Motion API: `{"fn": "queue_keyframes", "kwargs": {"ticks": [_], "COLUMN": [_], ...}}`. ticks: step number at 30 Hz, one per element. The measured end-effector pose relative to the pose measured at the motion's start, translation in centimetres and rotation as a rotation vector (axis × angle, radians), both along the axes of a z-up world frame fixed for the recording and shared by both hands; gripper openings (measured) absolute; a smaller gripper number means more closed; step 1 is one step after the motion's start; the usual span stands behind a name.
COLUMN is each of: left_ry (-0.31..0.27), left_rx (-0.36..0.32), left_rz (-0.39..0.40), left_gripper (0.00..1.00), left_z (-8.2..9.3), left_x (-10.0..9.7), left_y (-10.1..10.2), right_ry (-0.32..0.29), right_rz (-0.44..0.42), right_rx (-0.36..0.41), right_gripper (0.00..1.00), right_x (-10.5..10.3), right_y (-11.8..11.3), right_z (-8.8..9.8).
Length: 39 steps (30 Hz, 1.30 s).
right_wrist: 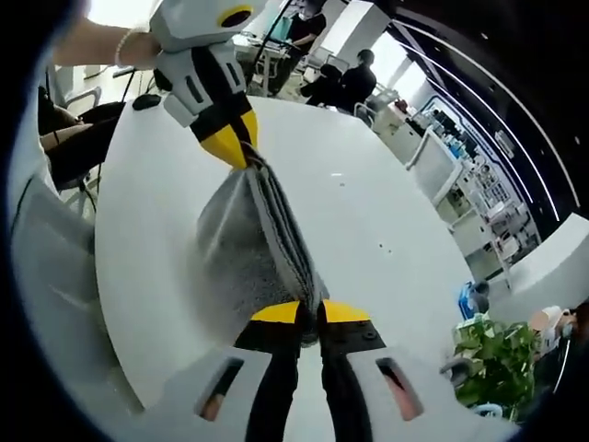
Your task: Fold the towel on the table until its edges align and the towel forms a compact rectangular stack.
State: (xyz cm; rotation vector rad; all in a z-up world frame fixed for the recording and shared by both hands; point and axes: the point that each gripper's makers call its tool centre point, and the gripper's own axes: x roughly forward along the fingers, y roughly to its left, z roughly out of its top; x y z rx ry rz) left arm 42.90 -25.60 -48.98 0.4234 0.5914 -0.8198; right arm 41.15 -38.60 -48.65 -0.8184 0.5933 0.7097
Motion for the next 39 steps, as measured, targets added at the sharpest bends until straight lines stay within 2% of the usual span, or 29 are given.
{"fn": "queue_keyframes", "kwargs": {"ticks": [7, 26, 34, 39], "left_ry": [0.024, 0.112, 0.154, 0.174], "left_rx": [0.009, 0.015, 0.009, 0.011], "left_rz": [0.036, 0.085, 0.102, 0.120], "left_gripper": [0.09, 0.09, 0.09, 0.10], "left_z": [-1.6, -5.7, -7.4, -8.6], "left_x": [1.6, 4.2, 5.0, 5.9], "left_y": [-0.2, -0.2, -0.3, -0.4], "right_ry": [0.016, 0.084, 0.108, 0.133], "right_rz": [-0.034, -0.063, -0.059, -0.079], "right_rx": [0.018, 0.039, 0.007, 0.039], "right_gripper": [0.04, 0.05, 0.05, 0.05], "right_x": [1.9, 5.1, 6.4, 7.4], "right_y": [-0.2, -0.4, -0.5, -0.7], "right_z": [-1.6, -5.6, -7.9, -9.1]}}
